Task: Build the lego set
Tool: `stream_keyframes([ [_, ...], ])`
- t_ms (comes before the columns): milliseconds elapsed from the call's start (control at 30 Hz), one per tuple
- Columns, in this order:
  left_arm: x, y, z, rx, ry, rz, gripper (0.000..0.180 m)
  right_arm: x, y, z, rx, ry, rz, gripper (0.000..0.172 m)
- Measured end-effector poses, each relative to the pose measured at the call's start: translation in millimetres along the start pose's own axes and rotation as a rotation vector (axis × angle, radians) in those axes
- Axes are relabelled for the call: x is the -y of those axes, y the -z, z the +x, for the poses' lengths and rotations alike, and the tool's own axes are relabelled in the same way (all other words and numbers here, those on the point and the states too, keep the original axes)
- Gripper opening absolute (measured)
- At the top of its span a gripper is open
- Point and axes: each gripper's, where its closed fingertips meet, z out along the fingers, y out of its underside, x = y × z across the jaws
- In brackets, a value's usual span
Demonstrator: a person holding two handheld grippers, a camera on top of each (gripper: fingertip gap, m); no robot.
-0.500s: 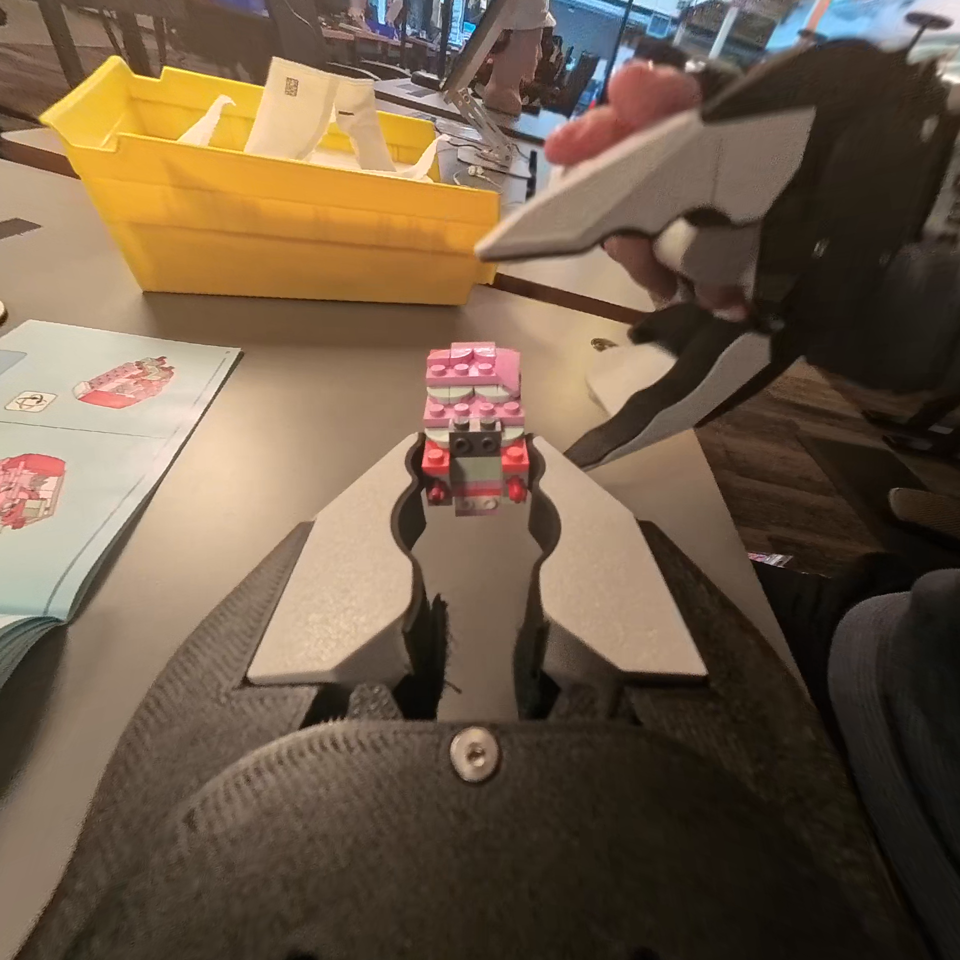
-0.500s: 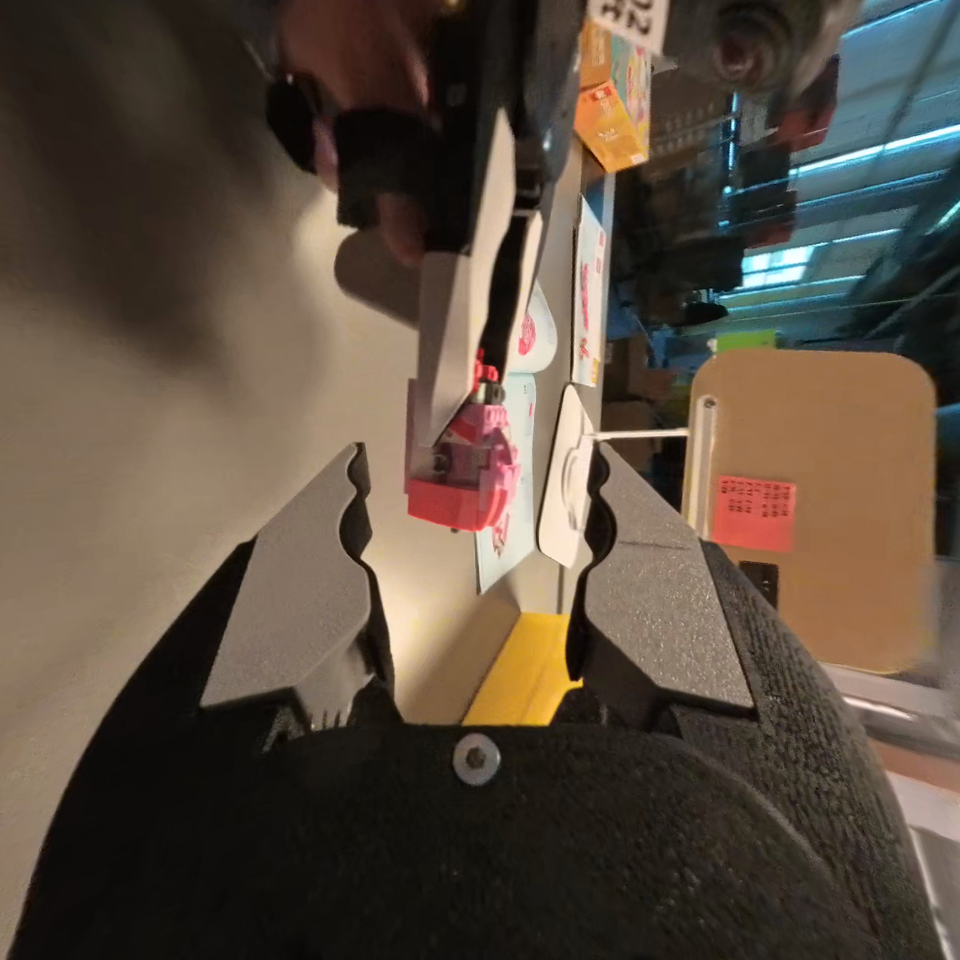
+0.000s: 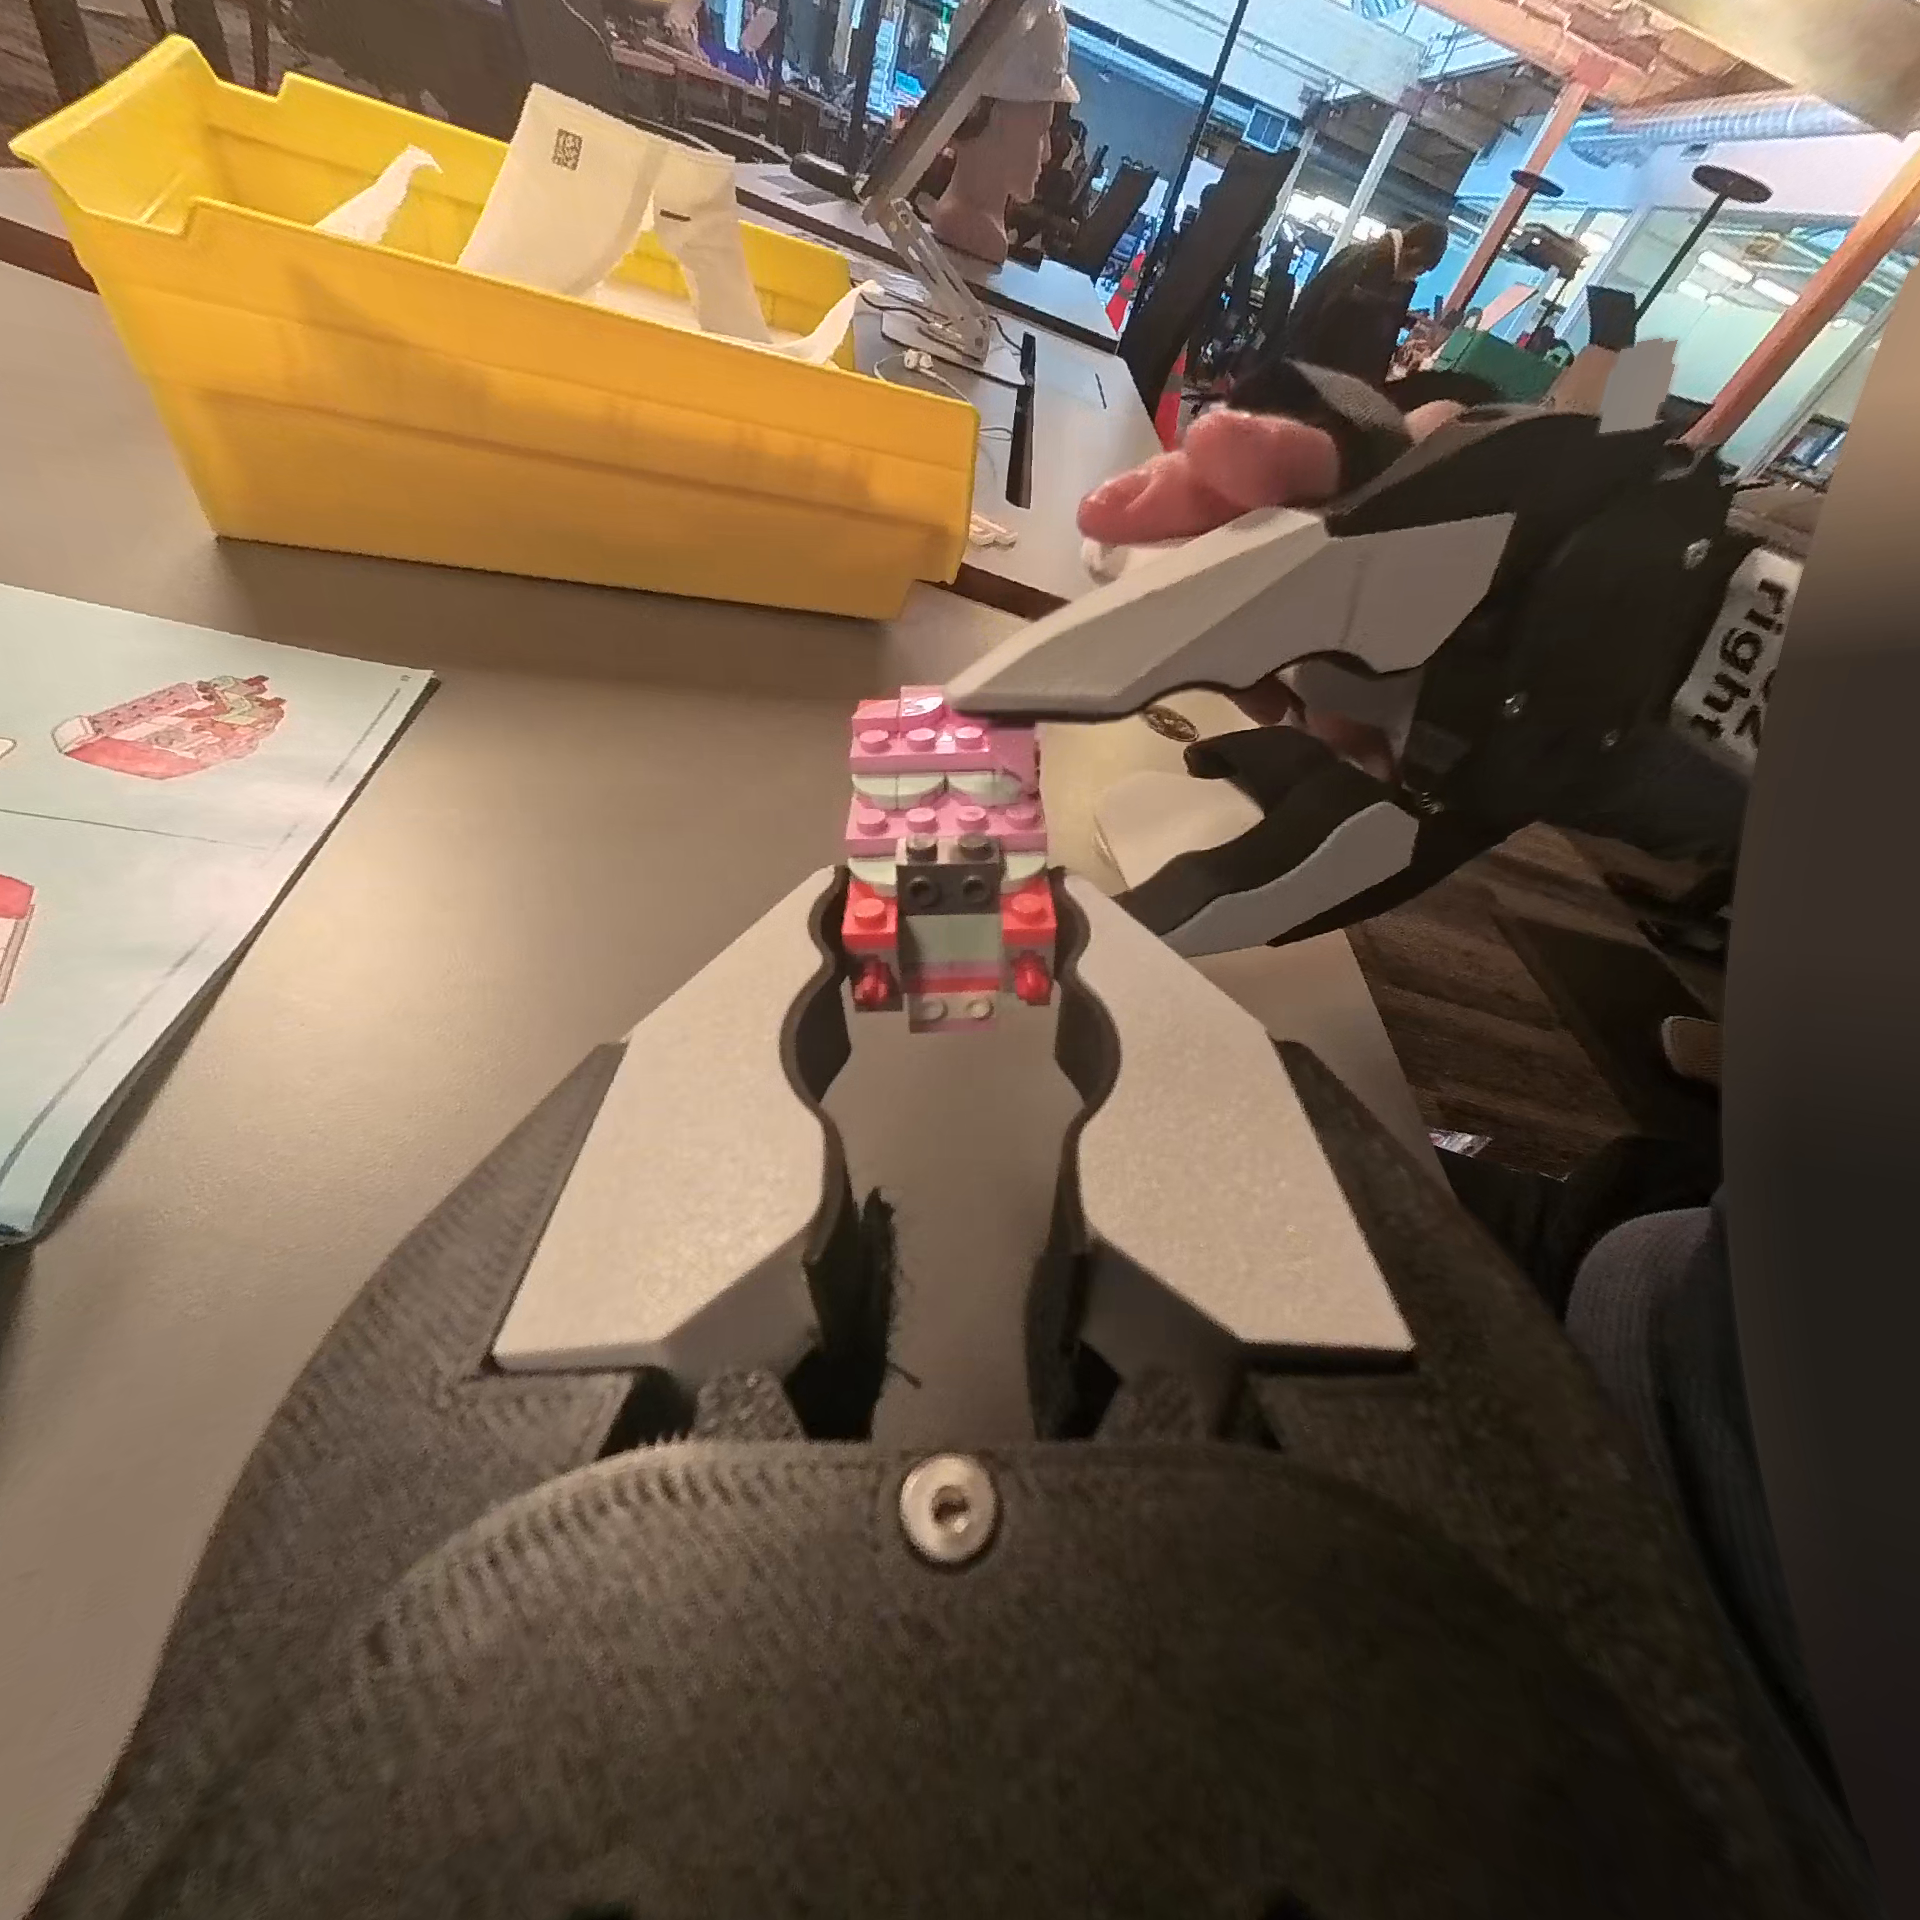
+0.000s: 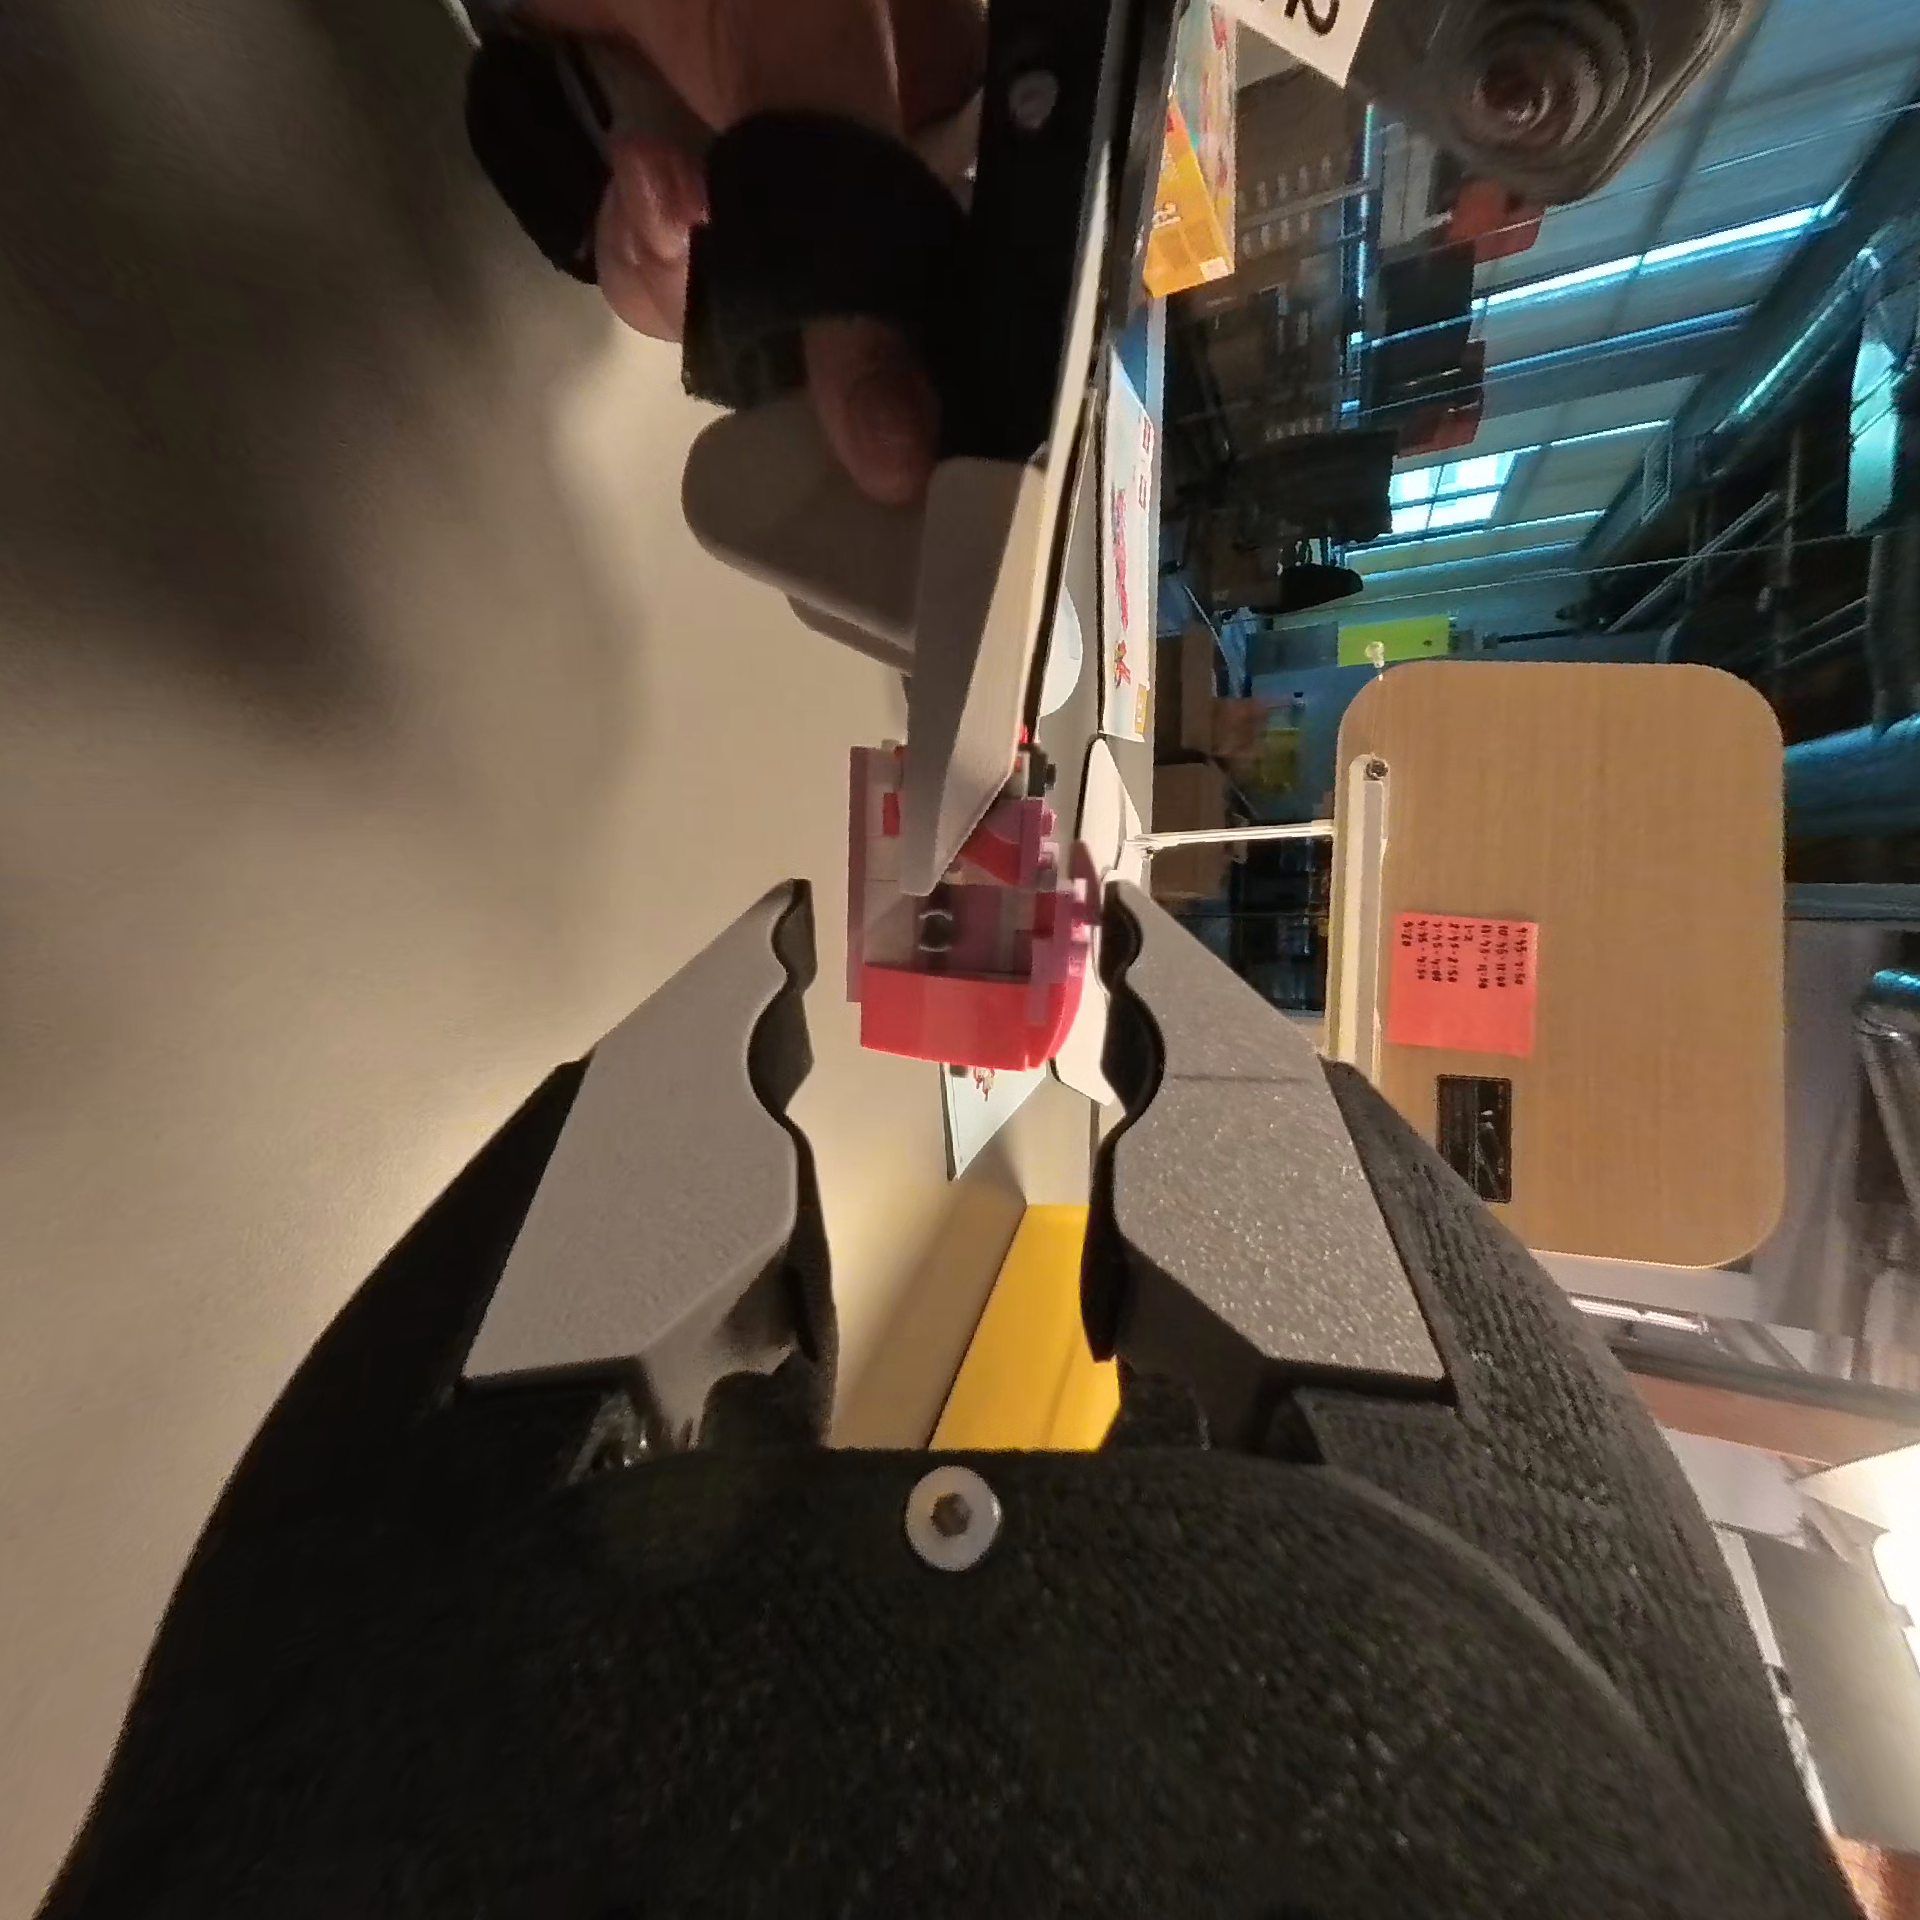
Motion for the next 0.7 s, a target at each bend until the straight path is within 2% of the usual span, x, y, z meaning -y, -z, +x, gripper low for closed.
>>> stream_keyframes([
  [133, -0.6, -0.2, 0.1, -0.004, 0.008, -0.001, 0.036, -1.6, 0.0, 1.8, -0.019, 0.007, -0.008, 0.048],
  [500, -1.5, -1.3, -0.8, -0.003, 0.032, -0.001, 0.036, -3.0, -0.6, 1.4, -0.015, -0.014, -0.040, 0.047],
  [700, -3.8, -1.7, -4.3, 0.010, 0.058, -0.010, 0.036, -0.8, -2.0, 0.0, 0.008, -0.100, -0.024, 0.045],
])
